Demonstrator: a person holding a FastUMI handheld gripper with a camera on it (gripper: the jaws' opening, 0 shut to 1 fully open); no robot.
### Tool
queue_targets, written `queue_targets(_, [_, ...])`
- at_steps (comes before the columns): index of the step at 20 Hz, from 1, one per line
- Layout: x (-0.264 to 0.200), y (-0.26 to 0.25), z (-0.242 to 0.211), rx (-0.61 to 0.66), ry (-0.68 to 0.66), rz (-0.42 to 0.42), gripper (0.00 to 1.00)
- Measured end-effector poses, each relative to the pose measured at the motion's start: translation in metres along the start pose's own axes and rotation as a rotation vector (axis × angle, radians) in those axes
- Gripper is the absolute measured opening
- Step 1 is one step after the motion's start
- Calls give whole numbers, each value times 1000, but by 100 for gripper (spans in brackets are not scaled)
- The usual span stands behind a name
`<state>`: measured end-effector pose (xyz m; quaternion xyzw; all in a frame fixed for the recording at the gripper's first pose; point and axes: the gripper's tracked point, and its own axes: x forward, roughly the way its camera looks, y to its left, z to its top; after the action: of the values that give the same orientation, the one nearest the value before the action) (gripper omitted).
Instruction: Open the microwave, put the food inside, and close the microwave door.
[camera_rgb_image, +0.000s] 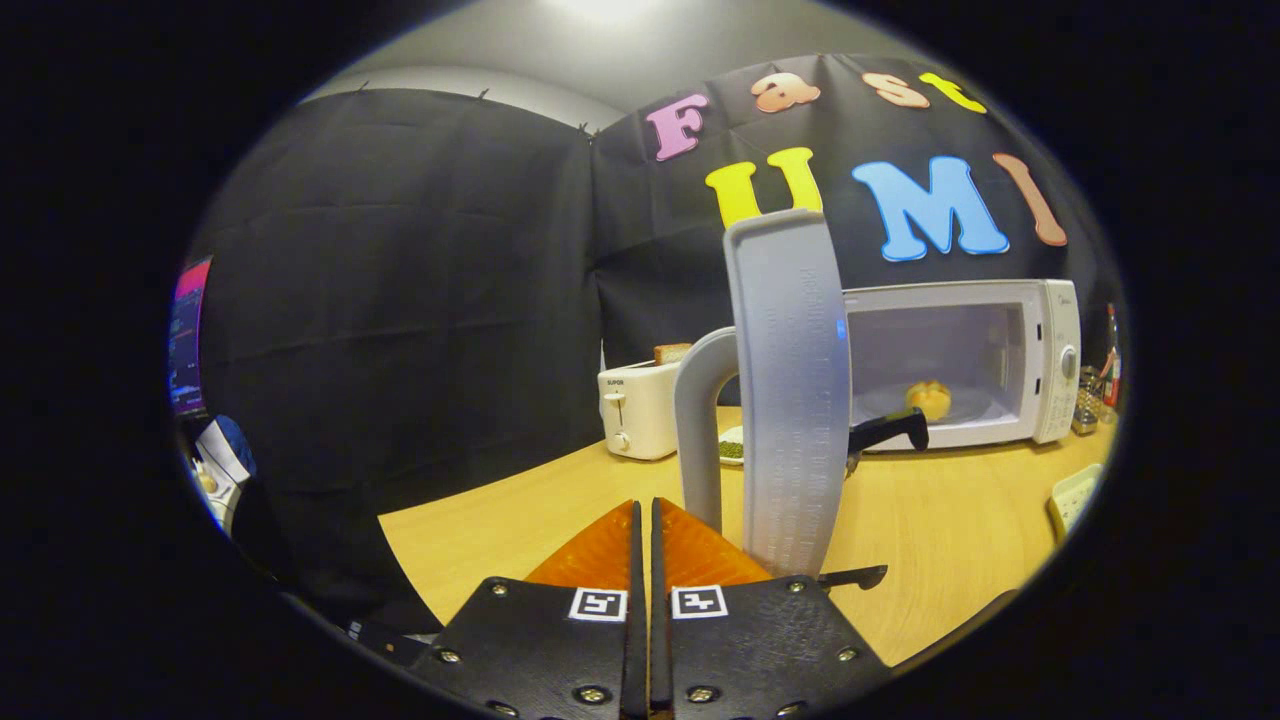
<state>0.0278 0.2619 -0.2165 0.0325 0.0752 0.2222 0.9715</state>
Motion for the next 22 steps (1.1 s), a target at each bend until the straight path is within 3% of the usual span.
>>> queue_targets(5, [-27, -62, 14, -77, -52, -221, 2])
queue_targets(14, [-44, -185, 21, 6, -3, -415, 1])
queue_targets(22, [-28, -284, 17, 74, 36, -556, 1])
